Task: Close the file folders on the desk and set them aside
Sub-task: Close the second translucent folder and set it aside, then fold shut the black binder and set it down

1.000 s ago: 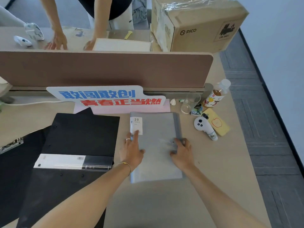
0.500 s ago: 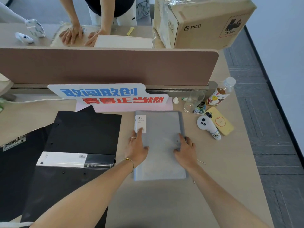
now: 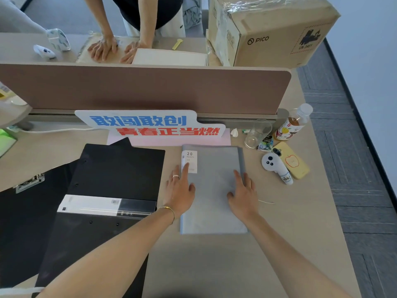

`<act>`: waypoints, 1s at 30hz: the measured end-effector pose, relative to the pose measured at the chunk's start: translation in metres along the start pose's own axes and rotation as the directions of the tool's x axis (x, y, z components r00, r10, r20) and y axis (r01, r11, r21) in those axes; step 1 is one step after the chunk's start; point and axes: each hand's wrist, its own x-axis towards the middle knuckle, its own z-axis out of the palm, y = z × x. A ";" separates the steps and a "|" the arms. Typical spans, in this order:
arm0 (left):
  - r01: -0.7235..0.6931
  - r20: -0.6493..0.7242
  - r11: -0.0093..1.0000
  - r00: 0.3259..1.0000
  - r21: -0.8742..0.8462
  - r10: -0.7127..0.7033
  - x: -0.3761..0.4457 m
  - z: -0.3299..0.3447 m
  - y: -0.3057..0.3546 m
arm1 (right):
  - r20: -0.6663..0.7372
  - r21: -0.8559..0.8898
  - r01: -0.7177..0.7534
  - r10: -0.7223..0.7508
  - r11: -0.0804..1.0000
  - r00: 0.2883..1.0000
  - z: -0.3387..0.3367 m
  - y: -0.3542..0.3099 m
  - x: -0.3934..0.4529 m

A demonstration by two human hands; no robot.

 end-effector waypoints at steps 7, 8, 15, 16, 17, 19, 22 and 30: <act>-0.187 -0.085 0.944 0.973 0.274 0.217 -0.020 -0.048 -0.020 | -0.110 -0.057 0.227 -0.232 0.972 0.967 -0.011 -0.056 -0.014; -0.194 -0.093 0.941 0.969 0.276 0.227 -0.024 -0.055 -0.023 | -0.117 -0.060 0.252 -0.258 0.966 0.959 -0.010 -0.065 -0.017; -0.056 -0.221 0.955 0.967 0.291 0.124 -0.052 -0.097 -0.072 | -0.095 -0.078 0.410 -0.416 0.909 0.904 0.006 -0.127 -0.044; -0.030 -0.236 0.959 0.967 0.281 0.099 -0.057 -0.102 -0.081 | -0.082 -0.078 0.419 -0.424 0.905 0.902 0.011 -0.135 -0.046; -0.005 -0.250 0.963 0.965 0.268 0.074 -0.063 -0.107 -0.092 | -0.068 -0.079 0.425 -0.430 0.902 0.900 0.016 -0.144 -0.050; 0.036 -0.271 0.967 0.962 0.252 0.035 -0.073 -0.117 -0.114 | -0.045 -0.080 0.433 -0.437 0.898 0.898 0.027 -0.160 -0.056; 0.099 -0.281 0.963 0.959 0.252 -0.025 -0.091 -0.130 -0.150 | -0.013 -0.082 0.480 -0.483 0.873 0.876 0.044 -0.179 -0.064; 0.231 -0.244 0.937 0.955 0.262 -0.167 -0.132 -0.151 -0.242 | 0.068 -0.089 0.451 -0.447 0.888 0.892 0.093 -0.197 -0.078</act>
